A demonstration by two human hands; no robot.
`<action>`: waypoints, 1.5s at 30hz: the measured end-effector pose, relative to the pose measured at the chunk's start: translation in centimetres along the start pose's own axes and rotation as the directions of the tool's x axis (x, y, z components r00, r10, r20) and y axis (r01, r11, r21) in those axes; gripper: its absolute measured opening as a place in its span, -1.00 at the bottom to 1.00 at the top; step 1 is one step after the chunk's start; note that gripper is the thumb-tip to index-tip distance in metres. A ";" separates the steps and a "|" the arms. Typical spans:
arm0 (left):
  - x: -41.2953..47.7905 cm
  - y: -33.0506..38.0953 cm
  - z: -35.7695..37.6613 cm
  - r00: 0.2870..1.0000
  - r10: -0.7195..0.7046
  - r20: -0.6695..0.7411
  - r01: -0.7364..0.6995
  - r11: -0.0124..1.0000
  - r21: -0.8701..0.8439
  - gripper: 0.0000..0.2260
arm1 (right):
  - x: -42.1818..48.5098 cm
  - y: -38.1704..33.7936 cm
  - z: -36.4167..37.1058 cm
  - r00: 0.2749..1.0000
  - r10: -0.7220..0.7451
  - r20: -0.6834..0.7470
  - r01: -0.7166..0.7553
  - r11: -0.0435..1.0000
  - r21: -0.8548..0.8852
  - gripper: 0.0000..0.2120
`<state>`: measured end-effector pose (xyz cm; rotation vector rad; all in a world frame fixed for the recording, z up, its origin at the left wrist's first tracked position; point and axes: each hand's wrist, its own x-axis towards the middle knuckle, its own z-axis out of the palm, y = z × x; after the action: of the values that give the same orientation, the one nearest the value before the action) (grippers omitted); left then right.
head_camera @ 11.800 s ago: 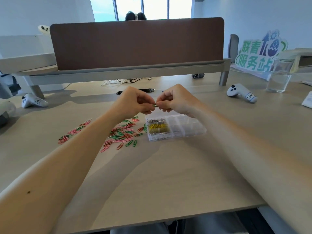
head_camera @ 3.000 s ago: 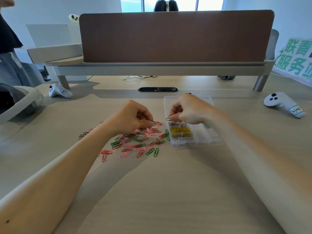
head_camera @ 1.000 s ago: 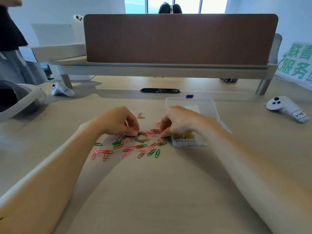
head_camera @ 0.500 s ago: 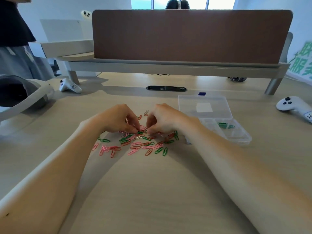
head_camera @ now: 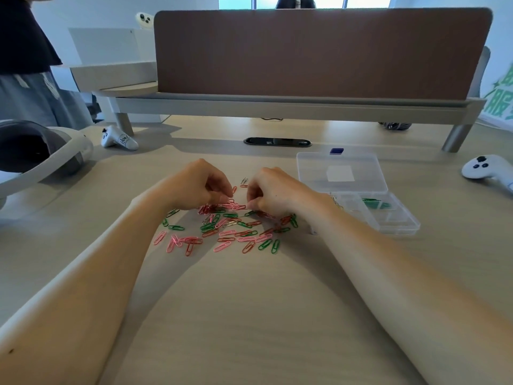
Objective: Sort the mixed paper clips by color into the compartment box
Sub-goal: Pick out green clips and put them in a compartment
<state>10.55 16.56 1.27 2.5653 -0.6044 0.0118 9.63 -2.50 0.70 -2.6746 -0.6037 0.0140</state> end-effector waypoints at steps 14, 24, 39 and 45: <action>-0.1 -0.3 -0.2 0.991 -0.108 0.074 0.098 0.986 0.131 -0.88 | 0.2 0.3 0.2 0.998 -0.009 0.055 0.009 1.000 0.002 -0.95; -0.1 -1.0 -0.2 0.986 -0.122 0.110 0.091 0.962 0.256 -0.93 | 0.0 -0.1 0.4 0.999 -0.001 0.049 0.001 1.000 0.006 -0.97; -0.1 -0.8 -0.4 0.996 -0.085 0.029 0.079 0.983 0.164 -0.92 | 0.7 -1.5 1.0 0.998 0.001 0.067 -0.005 0.998 0.059 -0.88; -0.6 -0.6 -0.8 0.994 -0.081 0.071 0.070 0.986 0.151 -0.88 | 0.8 -2.1 1.0 0.997 0.003 0.074 -0.005 0.999 0.035 -0.87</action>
<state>10.36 17.67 1.64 2.7422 -0.5528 -0.0704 9.42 -0.07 0.64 -2.6507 -0.6153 0.1239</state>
